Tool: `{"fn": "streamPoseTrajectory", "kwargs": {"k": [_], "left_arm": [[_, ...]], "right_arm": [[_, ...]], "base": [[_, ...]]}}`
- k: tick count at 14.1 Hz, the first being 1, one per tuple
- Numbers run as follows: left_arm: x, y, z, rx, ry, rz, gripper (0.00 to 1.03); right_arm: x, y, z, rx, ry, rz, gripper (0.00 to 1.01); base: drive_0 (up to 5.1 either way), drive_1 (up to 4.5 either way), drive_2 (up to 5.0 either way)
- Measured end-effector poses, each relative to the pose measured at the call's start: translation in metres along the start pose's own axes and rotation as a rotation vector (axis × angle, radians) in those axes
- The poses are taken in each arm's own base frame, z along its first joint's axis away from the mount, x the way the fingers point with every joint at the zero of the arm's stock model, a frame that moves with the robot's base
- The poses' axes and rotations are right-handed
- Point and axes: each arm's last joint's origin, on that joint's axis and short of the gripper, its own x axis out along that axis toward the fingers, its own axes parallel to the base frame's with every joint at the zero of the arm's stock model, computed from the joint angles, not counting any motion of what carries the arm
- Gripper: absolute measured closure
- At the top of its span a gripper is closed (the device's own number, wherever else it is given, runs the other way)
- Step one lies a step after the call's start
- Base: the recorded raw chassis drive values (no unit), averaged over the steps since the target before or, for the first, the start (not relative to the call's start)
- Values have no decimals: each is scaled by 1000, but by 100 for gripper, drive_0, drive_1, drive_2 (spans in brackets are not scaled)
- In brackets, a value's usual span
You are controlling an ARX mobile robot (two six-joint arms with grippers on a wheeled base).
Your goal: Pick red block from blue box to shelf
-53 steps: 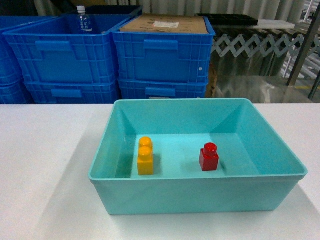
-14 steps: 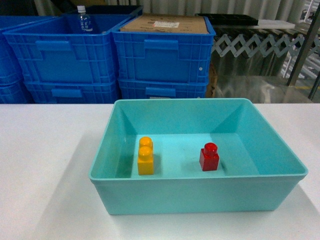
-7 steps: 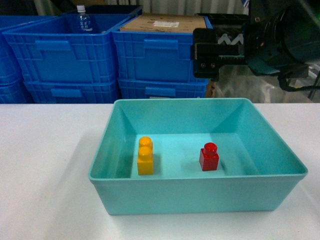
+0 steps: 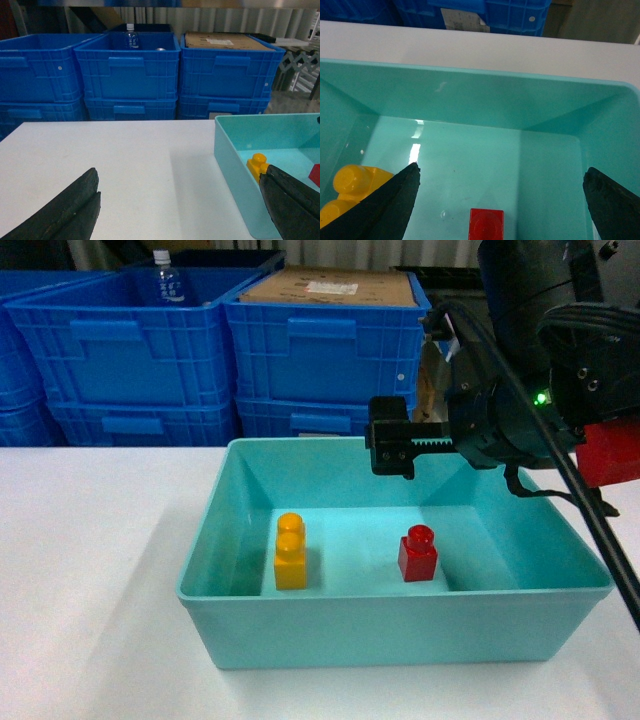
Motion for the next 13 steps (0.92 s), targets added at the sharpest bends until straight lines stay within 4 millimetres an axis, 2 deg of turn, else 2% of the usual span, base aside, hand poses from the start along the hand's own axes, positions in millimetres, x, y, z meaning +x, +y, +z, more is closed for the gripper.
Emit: {"fn": "streamPoseTrajectory", "kwargs": {"k": [3,6,9,11,12,13], "left_arm": [[0,0,0,0,0,0,5],[0,0,0,0,0,0,5],[0,0,0,0,0,0,5],[0,0,0,0,0,0,5],[0,0,0,0,0,0,5],[0,0,0,0,0,0,5]], "right_arm": [[16,-2,-3,3,17,-1,3],[39,-15,-13,19,62,-21,3],[51,-22,-17,35,74,-36,3],[48,-10,-21,21,62,-16,3],[35,15,-41,-31,105,12,3],[31,23,-44,-45,107,26,3]], "base": [[0,0,0],[0,0,0],[0,0,0],[0,0,0],[0,0,0],[0,0,0]]}}
